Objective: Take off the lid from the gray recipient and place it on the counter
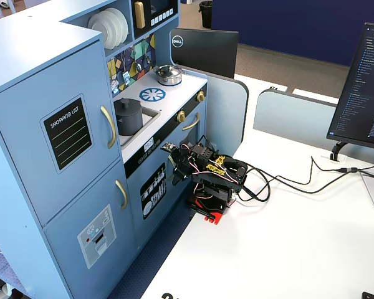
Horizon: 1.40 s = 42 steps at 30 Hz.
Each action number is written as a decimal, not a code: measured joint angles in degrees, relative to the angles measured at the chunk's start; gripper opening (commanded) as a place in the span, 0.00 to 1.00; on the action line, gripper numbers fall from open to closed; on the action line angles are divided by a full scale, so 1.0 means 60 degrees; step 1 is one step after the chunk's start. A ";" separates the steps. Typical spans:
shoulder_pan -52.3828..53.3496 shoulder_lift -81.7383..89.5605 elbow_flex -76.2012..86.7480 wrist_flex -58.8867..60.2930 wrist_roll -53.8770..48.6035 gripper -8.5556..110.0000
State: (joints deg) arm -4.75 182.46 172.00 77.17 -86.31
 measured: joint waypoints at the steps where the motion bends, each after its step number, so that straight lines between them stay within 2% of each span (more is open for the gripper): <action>1: 0.0088 0.0000 0.0000 0.0000 0.0000 0.07; 5: 0.0601 0.0000 0.0000 0.0000 0.0029 0.07; 17: 0.0615 0.0000 -0.0103 0.0000 -0.0103 0.07; 24: 0.0454 -0.0352 -0.2754 0.0220 -0.0557 0.07; 29: 0.0791 -0.0630 -0.4907 -0.0952 -0.1611 0.07; 36: 0.1099 -0.2344 -0.7617 -0.3091 -0.1611 0.07; 42: 0.1318 -0.3984 -0.8613 -0.5684 -0.1436 0.12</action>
State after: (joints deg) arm 3.16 158.55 120.32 43.07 -94.92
